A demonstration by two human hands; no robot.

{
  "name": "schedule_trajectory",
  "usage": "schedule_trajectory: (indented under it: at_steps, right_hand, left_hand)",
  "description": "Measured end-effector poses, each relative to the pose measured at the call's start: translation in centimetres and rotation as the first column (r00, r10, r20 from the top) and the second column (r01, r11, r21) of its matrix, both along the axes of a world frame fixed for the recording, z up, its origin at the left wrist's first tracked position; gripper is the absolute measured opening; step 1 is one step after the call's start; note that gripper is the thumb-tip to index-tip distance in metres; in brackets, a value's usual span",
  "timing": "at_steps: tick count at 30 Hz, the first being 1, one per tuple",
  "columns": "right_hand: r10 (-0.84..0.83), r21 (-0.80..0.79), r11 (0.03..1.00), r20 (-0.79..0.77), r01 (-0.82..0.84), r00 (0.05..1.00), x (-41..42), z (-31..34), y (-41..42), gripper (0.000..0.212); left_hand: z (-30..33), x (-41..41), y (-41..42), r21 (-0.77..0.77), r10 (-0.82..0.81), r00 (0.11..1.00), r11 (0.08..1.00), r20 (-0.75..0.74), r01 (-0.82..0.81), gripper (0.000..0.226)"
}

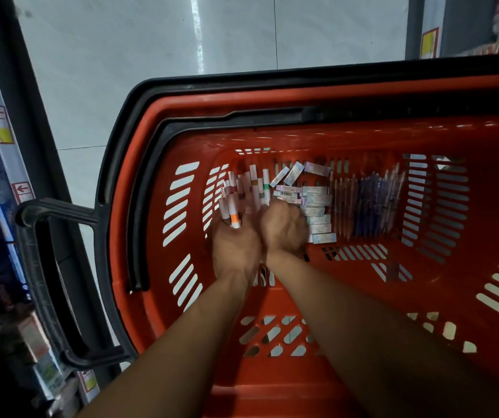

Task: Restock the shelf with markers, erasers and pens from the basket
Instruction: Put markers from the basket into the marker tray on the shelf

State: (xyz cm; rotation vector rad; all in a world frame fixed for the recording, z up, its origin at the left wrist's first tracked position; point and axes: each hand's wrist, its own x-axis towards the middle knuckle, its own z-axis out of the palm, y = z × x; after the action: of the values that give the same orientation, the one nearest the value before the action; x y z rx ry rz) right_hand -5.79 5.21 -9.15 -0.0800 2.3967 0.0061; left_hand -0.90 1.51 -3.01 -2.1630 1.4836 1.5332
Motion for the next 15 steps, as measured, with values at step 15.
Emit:
schedule_trajectory:
  at_steps: [15]
  right_hand:
    - [-0.056,-0.060,0.996,0.183,0.068,0.982,-0.62,-0.25,0.18,0.031]
  left_hand:
    - [-0.21,-0.09,0.28,-0.067,-0.061,0.996,0.996,-0.062,0.057,0.021]
